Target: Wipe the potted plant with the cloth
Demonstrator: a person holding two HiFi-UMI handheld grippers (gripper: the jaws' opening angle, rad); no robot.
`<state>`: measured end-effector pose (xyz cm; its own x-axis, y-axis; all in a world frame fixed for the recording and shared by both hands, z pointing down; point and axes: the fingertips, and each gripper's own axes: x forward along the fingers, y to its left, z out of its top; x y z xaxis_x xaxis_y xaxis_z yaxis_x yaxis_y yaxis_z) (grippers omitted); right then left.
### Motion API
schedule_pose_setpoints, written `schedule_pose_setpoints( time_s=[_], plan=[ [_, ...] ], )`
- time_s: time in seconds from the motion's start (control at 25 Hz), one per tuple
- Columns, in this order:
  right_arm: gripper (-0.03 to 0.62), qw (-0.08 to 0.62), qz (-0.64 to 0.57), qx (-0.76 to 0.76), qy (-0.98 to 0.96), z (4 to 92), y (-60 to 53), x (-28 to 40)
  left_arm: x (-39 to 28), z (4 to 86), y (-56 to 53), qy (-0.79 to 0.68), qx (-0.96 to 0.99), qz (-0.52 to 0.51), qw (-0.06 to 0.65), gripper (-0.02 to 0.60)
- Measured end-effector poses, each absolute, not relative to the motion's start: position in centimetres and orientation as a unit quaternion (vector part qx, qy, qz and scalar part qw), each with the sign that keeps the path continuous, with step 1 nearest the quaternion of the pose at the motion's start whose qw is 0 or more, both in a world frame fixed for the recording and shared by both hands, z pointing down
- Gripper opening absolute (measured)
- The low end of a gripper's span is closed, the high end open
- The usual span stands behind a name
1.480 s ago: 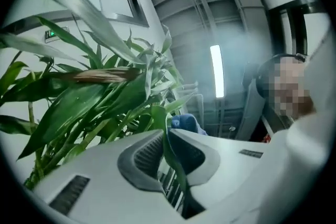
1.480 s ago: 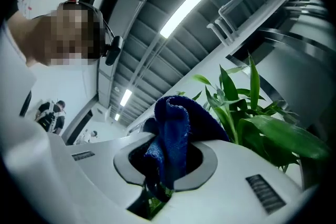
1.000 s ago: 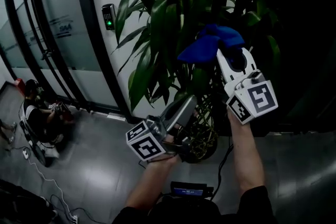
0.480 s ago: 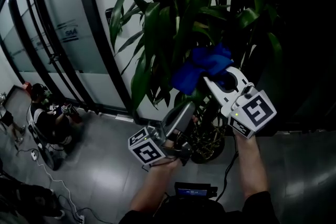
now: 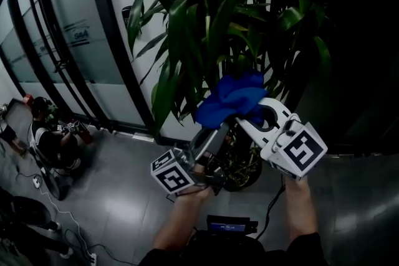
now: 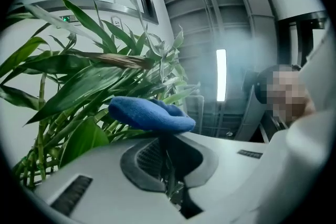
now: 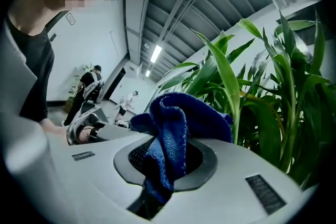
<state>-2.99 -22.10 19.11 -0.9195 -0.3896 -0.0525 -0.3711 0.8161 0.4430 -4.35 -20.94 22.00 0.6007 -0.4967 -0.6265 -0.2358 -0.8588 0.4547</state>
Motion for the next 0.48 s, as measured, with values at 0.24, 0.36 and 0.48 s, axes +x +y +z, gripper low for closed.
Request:
schedule_pose_setpoints(
  time_s=[0.24,0.36,0.48],
  plan=[
    [0.078,0.029,-0.234,0.19,-0.953,18.8,-19.5,-2.5,-4.5,22.3,-20.9,-0.209,0.875,-0.402,0.169,0.005],
    [0.078,-0.01,-0.255,0.211,-0.944,15.8,-18.6,-1.2,-4.7,22.2,-20.9,-0.209,0.874,-0.405,0.169,0.003],
    [0.078,-0.111,-0.305,0.261,-0.909,10.1,-19.2,1.0,-4.8,22.1,-20.7,-0.208,0.874,-0.407,0.166,0.003]
  ],
)
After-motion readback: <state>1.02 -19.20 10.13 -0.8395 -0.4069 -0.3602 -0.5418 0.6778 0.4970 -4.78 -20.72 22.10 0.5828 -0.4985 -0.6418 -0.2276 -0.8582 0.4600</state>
